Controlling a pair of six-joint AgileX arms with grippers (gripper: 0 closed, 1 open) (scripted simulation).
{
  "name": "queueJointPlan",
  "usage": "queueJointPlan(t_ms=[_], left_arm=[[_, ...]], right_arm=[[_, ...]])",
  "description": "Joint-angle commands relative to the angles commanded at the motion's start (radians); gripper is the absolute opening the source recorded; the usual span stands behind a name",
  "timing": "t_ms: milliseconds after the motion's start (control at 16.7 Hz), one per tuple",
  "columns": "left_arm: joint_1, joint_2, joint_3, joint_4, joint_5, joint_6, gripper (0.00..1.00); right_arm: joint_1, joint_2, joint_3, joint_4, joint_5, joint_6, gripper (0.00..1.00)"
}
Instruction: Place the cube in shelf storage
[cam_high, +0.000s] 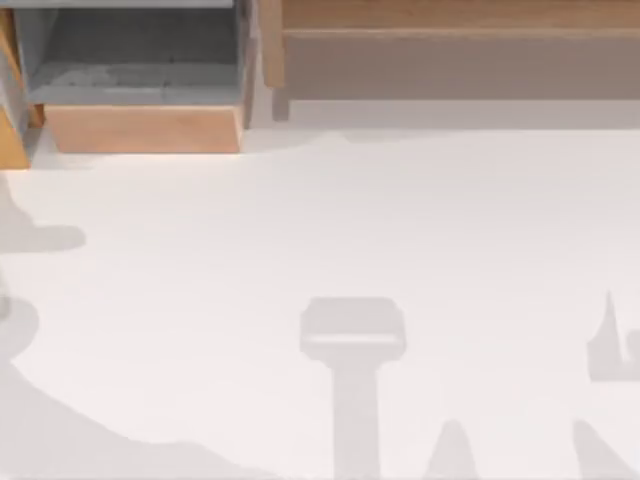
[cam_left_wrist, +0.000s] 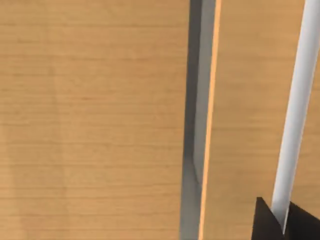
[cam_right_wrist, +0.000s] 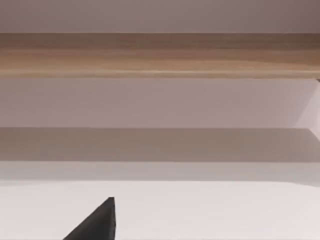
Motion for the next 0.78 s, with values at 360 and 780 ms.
queueJointPlan(t_ms=[360,780], left_arm=[[0.010,-0.012,-0.021,0.016,0.017,0.000,0.00],[0.086,-0.098,-0.237,0.129,0.087,0.004,0.00]], right_arm=[[0.000,0.000,0.000,0.000,0.000,0.000,1.00],[0.000,0.000,0.000,0.000,0.000,0.000,1.00]])
